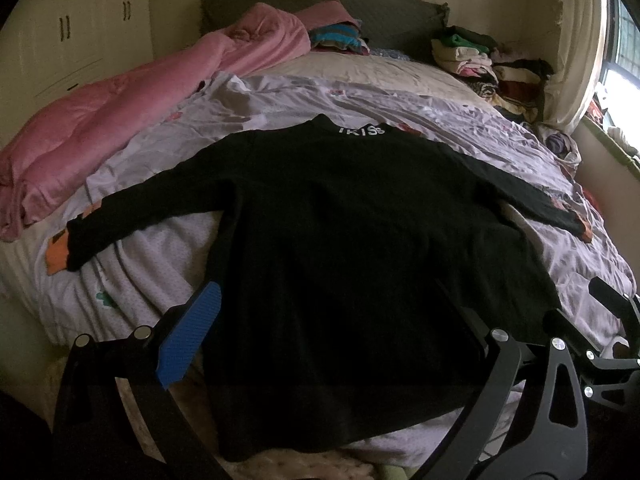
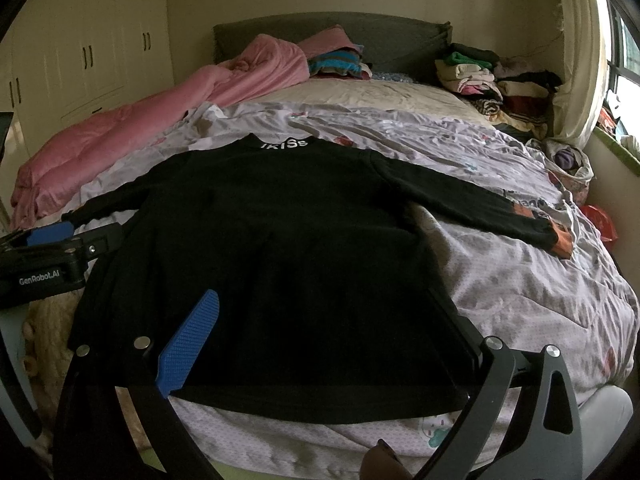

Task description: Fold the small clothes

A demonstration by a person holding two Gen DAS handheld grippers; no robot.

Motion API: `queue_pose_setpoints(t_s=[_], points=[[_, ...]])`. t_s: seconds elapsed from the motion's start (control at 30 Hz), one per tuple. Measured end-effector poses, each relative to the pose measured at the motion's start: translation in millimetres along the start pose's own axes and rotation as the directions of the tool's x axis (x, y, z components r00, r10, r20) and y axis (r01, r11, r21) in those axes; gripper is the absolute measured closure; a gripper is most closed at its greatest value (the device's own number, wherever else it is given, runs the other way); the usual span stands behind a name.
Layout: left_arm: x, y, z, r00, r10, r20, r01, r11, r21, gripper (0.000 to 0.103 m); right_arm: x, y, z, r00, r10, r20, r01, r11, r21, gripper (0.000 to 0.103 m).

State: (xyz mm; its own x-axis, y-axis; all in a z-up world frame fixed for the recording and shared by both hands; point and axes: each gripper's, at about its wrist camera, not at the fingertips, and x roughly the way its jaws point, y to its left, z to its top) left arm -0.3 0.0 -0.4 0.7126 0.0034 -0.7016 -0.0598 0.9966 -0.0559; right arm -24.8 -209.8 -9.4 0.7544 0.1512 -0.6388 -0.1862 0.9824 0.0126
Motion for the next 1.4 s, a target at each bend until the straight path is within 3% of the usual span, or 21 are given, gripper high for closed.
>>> queue_pose_setpoints(t_s=[1.2, 1.4], points=[[11.6, 3.3, -7.0, 1.000, 0.010, -0.013, -0.010, 1.000, -0.007, 0.008, 3.2, -7.1, 8.1, 1.000, -0.001, 0.000, 0.001, 1.000, -0.003, 0.004], [23.9, 6.8, 13.4, 0.999, 0.023, -0.030, -0.024, 1.000, -0.007, 0.008, 17.2, 10.7, 7.2, 1.000, -0.010, -0.012, 0.010, 1.000, -0.005, 0.004]])
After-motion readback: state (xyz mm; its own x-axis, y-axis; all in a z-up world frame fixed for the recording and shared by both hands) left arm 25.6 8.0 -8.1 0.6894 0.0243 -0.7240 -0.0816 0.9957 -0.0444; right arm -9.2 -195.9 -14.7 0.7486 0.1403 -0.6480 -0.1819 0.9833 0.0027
